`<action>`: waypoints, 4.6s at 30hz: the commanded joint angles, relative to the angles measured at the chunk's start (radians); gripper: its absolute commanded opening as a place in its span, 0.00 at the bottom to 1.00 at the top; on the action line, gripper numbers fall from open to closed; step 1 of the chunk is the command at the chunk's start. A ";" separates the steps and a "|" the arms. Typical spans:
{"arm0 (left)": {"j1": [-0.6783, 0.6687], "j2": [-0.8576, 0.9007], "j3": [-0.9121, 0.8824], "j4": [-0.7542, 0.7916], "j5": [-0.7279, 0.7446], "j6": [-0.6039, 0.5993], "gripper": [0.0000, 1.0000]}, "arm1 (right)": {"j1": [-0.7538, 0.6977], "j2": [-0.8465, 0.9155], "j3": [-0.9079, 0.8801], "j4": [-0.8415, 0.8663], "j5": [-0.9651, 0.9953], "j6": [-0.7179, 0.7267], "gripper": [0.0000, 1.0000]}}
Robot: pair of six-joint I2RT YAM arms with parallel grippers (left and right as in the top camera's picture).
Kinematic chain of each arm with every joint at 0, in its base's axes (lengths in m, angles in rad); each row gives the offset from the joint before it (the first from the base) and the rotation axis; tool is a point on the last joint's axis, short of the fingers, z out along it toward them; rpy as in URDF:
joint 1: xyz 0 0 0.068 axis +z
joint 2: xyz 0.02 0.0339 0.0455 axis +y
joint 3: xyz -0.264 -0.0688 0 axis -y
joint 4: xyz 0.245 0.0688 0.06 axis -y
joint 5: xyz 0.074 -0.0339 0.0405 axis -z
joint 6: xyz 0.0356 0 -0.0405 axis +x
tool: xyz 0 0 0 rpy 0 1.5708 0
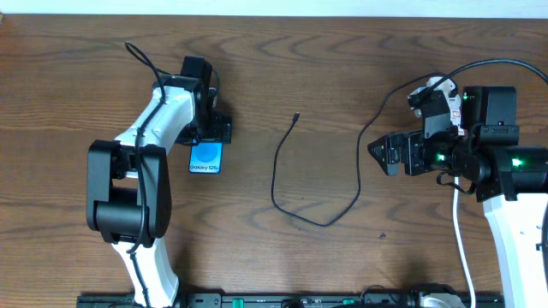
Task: Plug charger to phone and switch on socket
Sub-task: 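Move the left gripper over the blue phone and lower onto it, then grasp the blue phone with the left gripper and lift it, then tilt the held phone upright and carry it toward the center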
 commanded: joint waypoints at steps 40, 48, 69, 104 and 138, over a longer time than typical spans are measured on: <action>-0.017 0.085 -0.089 0.103 -0.005 -0.039 0.83 | 0.008 0.004 -0.004 0.001 0.001 -0.007 0.99; -0.023 0.080 -0.087 0.104 -0.005 -0.040 0.74 | 0.008 0.004 -0.004 0.005 0.001 -0.007 0.99; -0.023 -0.208 -0.034 0.044 -0.005 -0.104 0.73 | 0.008 0.004 -0.004 0.003 0.001 -0.007 0.99; -0.005 -0.245 -0.034 -0.146 0.512 -0.465 0.72 | 0.008 0.004 -0.004 0.000 0.000 -0.002 0.99; 0.088 -0.245 -0.034 -0.146 1.159 -1.079 0.72 | 0.008 0.004 -0.004 0.000 -0.007 0.005 0.99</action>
